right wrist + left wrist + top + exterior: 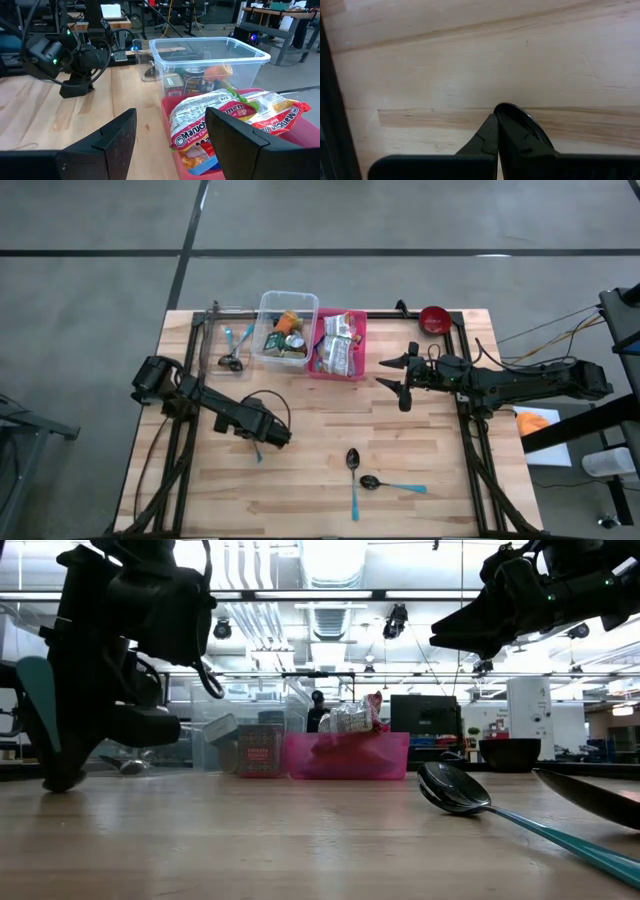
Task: Pick & Place Food Item
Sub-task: Put the blue spoon into the left transparent bin
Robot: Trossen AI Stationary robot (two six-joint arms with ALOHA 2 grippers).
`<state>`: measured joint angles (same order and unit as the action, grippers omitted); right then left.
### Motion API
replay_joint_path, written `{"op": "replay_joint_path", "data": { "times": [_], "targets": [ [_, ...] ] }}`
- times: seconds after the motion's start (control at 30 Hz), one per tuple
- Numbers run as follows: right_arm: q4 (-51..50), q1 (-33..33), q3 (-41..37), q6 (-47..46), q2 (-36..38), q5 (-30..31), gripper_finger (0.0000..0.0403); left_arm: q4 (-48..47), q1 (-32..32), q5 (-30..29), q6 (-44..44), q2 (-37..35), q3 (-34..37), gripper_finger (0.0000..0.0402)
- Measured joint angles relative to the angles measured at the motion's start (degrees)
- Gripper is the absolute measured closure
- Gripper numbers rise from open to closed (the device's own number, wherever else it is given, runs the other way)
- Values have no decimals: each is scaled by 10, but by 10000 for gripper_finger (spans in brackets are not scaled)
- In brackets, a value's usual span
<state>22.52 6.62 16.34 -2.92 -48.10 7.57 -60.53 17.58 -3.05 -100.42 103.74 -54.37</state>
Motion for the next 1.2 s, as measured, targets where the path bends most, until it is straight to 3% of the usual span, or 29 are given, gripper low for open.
{"op": "replay_joint_path", "data": {
  "times": [0.83,1.2],
  "targets": [
    [0,0,0,1,0,0,168,11,0,15,-20,-43,2,400],
    [0,0,0,0,0,0,168,25,0,57,-4,-52,1,400]
  ]
}}
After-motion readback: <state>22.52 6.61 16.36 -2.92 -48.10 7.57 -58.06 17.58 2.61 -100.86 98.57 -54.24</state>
